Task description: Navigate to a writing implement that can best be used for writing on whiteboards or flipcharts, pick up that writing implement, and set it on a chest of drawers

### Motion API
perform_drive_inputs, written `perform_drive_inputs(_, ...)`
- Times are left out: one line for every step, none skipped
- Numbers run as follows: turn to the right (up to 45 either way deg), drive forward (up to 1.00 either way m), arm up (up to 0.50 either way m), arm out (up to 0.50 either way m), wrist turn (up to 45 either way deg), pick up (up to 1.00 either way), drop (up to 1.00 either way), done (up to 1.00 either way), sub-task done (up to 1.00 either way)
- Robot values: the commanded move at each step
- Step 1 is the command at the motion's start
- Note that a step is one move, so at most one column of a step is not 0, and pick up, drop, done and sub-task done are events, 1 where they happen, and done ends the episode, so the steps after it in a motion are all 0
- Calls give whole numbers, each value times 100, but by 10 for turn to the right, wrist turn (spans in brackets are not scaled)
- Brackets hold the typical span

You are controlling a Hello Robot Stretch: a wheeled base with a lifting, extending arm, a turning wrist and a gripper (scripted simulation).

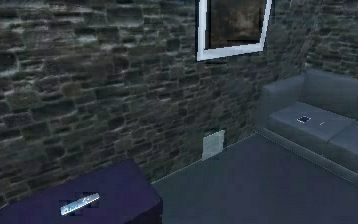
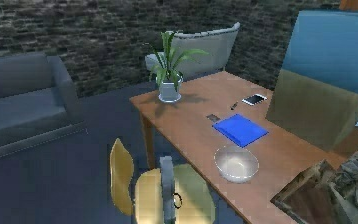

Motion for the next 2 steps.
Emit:
perform_drive_inputs(0,0,22,0,0,0,0,0,0)
perform_drive_inputs(0,0,0,16,0,0,0,0,0)
